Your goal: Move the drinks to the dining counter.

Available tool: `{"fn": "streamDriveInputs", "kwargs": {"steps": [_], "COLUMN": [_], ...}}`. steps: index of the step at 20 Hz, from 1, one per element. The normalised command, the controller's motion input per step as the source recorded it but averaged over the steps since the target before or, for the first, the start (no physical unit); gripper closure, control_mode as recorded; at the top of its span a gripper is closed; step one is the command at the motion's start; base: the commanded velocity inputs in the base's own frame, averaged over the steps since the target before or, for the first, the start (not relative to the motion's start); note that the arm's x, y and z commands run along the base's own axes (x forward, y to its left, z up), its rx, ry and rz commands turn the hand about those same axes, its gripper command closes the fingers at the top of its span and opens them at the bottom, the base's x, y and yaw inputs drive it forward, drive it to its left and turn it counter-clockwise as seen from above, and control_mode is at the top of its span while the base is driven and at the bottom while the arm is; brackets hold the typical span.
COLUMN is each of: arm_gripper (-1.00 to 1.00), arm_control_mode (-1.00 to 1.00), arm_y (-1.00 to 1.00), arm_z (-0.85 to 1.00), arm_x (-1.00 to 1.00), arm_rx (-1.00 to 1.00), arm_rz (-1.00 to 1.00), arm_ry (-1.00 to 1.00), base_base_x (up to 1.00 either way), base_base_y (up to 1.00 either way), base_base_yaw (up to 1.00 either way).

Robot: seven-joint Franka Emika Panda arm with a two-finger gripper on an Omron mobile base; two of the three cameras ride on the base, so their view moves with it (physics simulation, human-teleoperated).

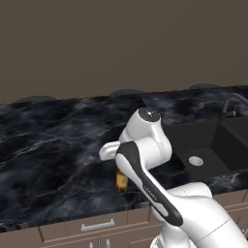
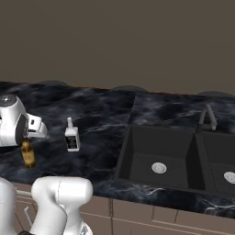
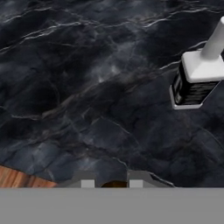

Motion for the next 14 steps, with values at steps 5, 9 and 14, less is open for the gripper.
{"fn": "streamDriveInputs", "kwargs": {"steps": [5, 9, 14], "arm_gripper": [1.00, 1.00, 1.00], "arm_control_mode": [-1.00, -1.00, -1.00], "arm_y": [0.00, 0.00, 0.00], "arm_z": [-0.02, 0.00, -0.01], "arm_x": [0.00, 0.00, 0.04], "arm_rx": [-0.06, -0.01, 0.00], "arm_rz": [-0.01, 0.00, 0.00], "arm_ry": [-0.01, 0.00, -0.01], "base_base_x": [0.00, 0.00, 0.00], "base_base_y": [0.00, 0.00, 0.00], "base_base_yaw": [0.00, 0.00, 0.00]}}
